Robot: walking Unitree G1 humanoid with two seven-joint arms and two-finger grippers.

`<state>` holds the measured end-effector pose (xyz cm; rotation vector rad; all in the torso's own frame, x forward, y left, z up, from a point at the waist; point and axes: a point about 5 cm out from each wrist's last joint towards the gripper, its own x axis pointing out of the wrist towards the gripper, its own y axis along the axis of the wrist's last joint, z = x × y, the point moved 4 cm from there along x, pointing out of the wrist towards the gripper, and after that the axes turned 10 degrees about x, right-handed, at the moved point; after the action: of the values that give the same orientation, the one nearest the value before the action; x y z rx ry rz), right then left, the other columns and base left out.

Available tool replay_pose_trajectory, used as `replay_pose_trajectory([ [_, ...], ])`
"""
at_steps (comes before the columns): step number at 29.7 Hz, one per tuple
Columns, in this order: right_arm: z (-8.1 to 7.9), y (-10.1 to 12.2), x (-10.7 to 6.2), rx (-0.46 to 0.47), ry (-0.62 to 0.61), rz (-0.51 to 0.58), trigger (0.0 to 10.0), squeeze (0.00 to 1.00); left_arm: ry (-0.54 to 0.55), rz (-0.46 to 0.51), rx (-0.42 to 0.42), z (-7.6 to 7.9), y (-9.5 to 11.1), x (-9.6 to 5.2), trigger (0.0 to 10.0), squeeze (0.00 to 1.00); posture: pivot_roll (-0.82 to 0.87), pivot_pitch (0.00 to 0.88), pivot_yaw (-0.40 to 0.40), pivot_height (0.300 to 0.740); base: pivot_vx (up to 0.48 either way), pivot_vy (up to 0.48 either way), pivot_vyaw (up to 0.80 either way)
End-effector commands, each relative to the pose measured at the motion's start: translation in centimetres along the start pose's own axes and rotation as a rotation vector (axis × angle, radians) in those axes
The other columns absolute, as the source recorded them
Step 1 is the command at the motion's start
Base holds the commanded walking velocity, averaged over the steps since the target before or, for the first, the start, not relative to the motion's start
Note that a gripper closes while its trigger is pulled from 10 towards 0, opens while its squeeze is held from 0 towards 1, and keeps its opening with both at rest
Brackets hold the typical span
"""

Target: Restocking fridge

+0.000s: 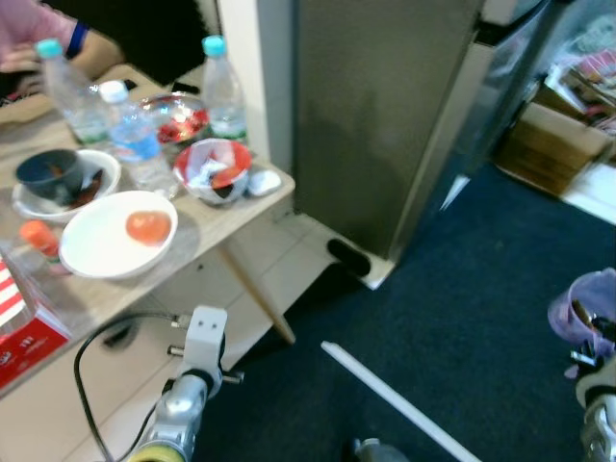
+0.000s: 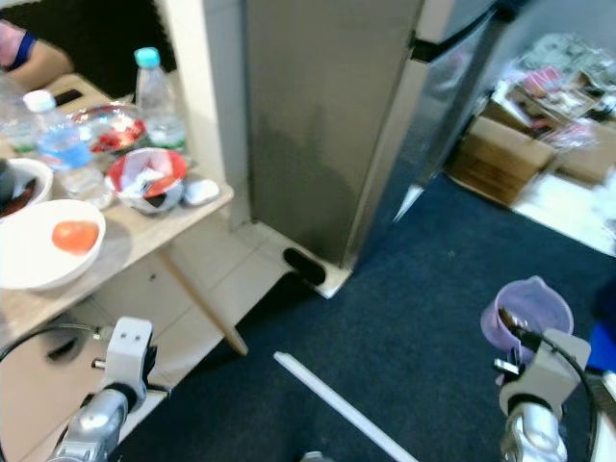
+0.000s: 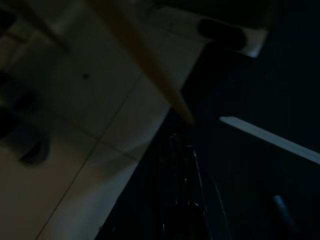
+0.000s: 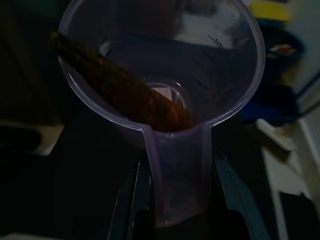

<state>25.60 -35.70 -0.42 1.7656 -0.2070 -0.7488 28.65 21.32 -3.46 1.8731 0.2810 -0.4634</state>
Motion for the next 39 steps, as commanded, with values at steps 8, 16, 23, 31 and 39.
replay_pose_trajectory([
  [8,0.1,-0.6,-0.2,0.005,-0.001,-0.012,10.0,0.00,-0.006,-0.034,-0.021,0.5,-1.0,-0.3,10.0,0.00,-0.04,0.133,-0.023,0.740,0.000,0.000,-0.78],
  [16,-0.8,-0.9,-0.2,0.002,0.025,-0.018,10.0,0.00,0.000,-0.032,-0.031,0.4,-0.9,-0.3,10.0,0.00,-0.04,0.132,-0.025,0.740,0.000,0.000,-0.78],
  [23,-2.3,-1.3,-0.2,-0.003,0.069,-0.025,10.0,0.00,0.015,-0.027,-0.051,0.2,-0.8,-0.2,10.0,0.00,-0.04,0.131,-0.026,0.740,0.000,0.000,-0.78],
  [31,-8.4,-3.0,-1.2,0.010,0.317,-0.049,10.0,0.00,0.043,0.087,-0.112,-0.1,2.5,0.6,10.0,0.00,-0.04,0.132,-0.029,0.740,0.000,0.000,-0.43],
  [39,-14.1,-3.4,-3.2,0.069,0.539,-0.025,10.0,0.00,-0.015,0.298,-0.094,1.5,8.7,0.9,10.0,0.00,-0.04,0.128,-0.024,0.740,0.000,0.000,0.00],
])
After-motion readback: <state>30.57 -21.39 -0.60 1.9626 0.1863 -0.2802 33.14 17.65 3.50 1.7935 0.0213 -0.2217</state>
